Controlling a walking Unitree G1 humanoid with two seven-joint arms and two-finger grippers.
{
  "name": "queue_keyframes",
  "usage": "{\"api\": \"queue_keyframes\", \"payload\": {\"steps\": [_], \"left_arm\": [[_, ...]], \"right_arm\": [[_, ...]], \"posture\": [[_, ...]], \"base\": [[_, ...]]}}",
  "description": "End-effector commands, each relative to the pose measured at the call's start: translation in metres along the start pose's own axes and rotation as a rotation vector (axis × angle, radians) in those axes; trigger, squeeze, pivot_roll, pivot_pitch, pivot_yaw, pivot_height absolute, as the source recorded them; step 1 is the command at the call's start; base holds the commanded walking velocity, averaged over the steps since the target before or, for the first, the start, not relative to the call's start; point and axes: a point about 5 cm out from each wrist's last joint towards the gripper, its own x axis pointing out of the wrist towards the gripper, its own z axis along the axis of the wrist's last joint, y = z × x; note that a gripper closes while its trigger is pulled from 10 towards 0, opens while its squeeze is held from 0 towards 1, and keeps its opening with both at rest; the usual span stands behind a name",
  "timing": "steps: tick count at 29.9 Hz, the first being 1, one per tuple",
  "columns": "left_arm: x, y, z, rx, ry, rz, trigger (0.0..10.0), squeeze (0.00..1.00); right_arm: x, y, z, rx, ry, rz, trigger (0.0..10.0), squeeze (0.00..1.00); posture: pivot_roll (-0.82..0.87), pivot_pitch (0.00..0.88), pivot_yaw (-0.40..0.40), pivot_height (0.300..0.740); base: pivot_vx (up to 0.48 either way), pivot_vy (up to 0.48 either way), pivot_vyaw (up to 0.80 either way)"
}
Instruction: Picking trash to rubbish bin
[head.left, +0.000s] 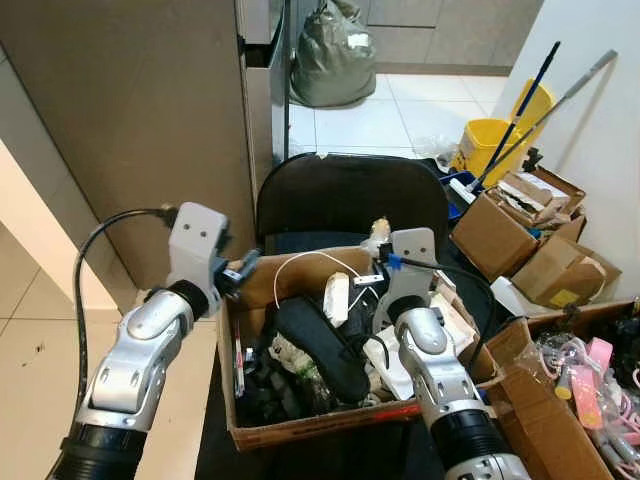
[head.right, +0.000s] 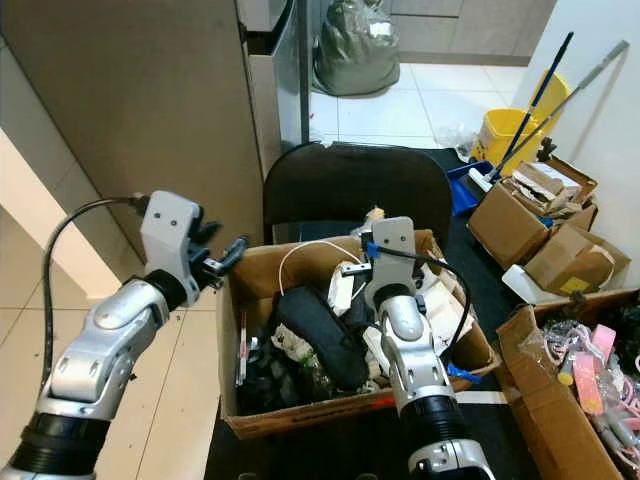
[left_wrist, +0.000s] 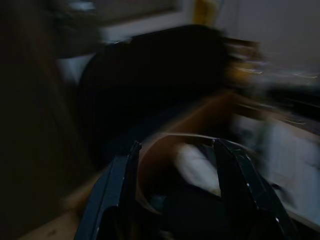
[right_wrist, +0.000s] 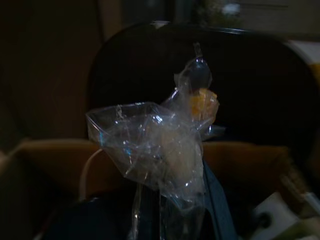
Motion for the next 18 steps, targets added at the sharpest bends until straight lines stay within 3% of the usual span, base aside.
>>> {"api": "queue_keyframes", "payload": {"steps": [1,8,12,13,14,15,16,18], "left_arm": [[-0.006,-0.019,-0.016,-0.017,0.102,-0.176,10.0,0.0],[-0.017,-0.034,-0.024,-0.074,0.2,-0.337,10.0,0.0],[-0.021,-0.033,-0.028,-0.066,0.237,-0.339,10.0,0.0],[-0.021,-0.032,-0.028,-0.061,0.242,-0.332,10.0,0.0],[-0.022,-0.031,-0.029,-0.06,0.245,-0.329,10.0,0.0],[-0.022,-0.031,-0.029,-0.06,0.245,-0.329,10.0,0.0],[-0.022,-0.031,-0.029,-0.061,0.25,-0.333,10.0,0.0],[-0.023,-0.031,-0.028,-0.062,0.251,-0.337,10.0,0.0]], "right_arm": [[0.0,0.003,-0.007,0.025,0.034,0.042,10.0,0.0],[0.006,0.011,-0.011,0.023,0.07,0.088,10.0,0.0],[0.01,0.012,-0.008,0.039,0.052,0.075,10.0,0.0],[0.01,0.013,-0.007,0.046,0.046,0.077,10.0,0.38],[0.01,0.012,-0.006,0.049,0.036,0.077,10.0,0.69],[0.01,0.012,-0.006,0.049,0.036,0.077,10.0,0.69],[0.01,0.013,-0.005,0.055,0.03,0.085,10.0,1.0],[0.01,0.013,-0.005,0.058,0.026,0.089,10.0,1.0]], "posture": [[0.02,0.142,0.014,0.74],[0.02,0.144,0.011,0.74],[0.02,0.145,0.008,0.74],[0.02,0.145,0.008,0.74],[0.02,0.146,0.008,0.74],[0.02,0.146,0.008,0.74],[0.02,0.148,0.009,0.74],[0.02,0.149,0.01,0.74]], "base": [[0.0,0.0,0.0],[0.0,0.0,0.0],[0.0,0.0,0.0],[0.0,0.0,0.0],[0.0,0.0,0.0],[0.0,0.0,0.0],[0.0,0.0,0.0],[0.0,0.0,0.0]]}}
